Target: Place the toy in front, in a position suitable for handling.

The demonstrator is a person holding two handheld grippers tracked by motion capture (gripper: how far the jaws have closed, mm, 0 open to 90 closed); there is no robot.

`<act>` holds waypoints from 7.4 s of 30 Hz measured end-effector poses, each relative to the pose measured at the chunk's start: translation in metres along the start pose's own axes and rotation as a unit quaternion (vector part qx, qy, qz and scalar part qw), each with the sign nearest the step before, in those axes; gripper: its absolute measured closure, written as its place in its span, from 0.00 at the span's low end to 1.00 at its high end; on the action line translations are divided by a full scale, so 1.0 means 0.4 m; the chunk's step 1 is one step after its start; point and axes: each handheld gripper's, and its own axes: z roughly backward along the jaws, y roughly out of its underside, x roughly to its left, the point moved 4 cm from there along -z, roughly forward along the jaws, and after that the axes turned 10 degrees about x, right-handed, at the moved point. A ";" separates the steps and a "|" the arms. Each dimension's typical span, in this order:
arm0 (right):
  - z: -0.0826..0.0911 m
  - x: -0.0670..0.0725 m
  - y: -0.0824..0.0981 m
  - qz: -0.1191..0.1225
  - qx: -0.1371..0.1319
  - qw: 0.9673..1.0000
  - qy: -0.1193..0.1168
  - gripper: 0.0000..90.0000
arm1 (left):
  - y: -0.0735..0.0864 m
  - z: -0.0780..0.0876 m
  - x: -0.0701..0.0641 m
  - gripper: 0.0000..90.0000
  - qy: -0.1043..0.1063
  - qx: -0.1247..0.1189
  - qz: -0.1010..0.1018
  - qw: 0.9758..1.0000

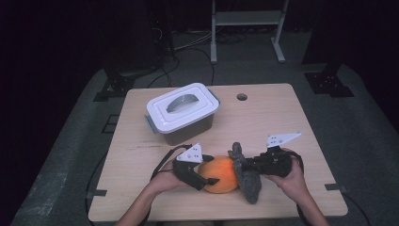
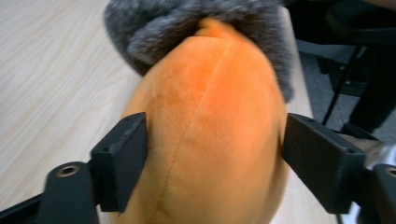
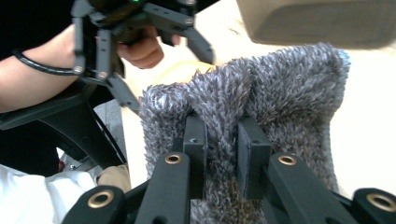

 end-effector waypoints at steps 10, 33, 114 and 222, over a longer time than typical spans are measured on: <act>0.011 -0.027 0.012 -0.020 0.000 1.000 0.009 0.84 | 0.000 0.002 0.002 0.31 0.001 0.001 0.002 1.000; 0.034 0.020 -0.012 0.019 0.010 1.000 0.017 0.84 | -0.011 -0.021 -0.021 0.38 0.001 0.004 -0.015 1.000; 0.025 0.005 0.010 0.019 0.032 0.999 -0.001 0.84 | 0.005 -0.021 0.001 0.37 0.007 0.000 0.014 1.000; 0.030 -0.003 0.008 0.010 0.004 1.000 0.009 0.85 | -0.024 -0.010 -0.012 0.43 -0.024 -0.017 0.015 0.999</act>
